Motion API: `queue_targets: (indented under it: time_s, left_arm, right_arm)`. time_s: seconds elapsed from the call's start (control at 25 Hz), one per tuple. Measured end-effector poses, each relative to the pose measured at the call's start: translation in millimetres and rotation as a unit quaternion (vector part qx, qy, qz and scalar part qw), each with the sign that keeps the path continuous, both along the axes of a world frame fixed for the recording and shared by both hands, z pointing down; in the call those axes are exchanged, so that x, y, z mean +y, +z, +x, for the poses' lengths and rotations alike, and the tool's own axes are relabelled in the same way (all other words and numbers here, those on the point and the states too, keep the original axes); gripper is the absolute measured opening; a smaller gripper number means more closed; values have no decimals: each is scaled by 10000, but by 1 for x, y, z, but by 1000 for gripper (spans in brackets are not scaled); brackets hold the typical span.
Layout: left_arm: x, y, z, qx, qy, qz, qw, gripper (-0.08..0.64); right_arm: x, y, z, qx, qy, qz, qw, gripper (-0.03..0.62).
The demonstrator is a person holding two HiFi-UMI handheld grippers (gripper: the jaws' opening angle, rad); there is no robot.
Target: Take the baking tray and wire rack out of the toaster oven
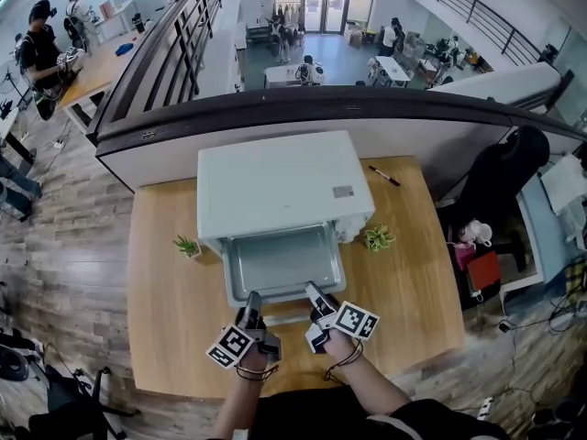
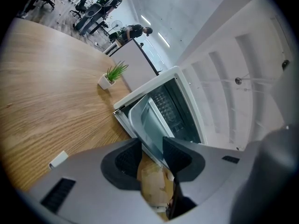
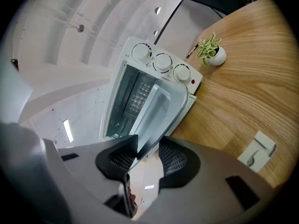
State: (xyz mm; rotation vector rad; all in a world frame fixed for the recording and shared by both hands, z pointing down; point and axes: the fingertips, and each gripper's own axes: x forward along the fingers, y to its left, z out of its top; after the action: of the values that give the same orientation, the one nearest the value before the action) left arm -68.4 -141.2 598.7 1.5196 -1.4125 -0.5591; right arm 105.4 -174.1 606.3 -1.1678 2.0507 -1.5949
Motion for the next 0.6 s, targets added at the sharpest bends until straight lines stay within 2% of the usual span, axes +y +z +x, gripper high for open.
queue_targets:
  time_s: [0.24,0.44,0.6]
  left_arm:
    - [21,-1,6,74,112,53,9999,149]
    - [33,-8,7,-4,234,186,9996,147]
    - [43,-8,-2,-153,258,199,9994,147]
  right_arm:
    - [23,-2,7,13,93,42,9999,149]
    - [35,-7,6,110,4,116,9999,147]
    - [49,-5,-1,14,16,6,10000,150]
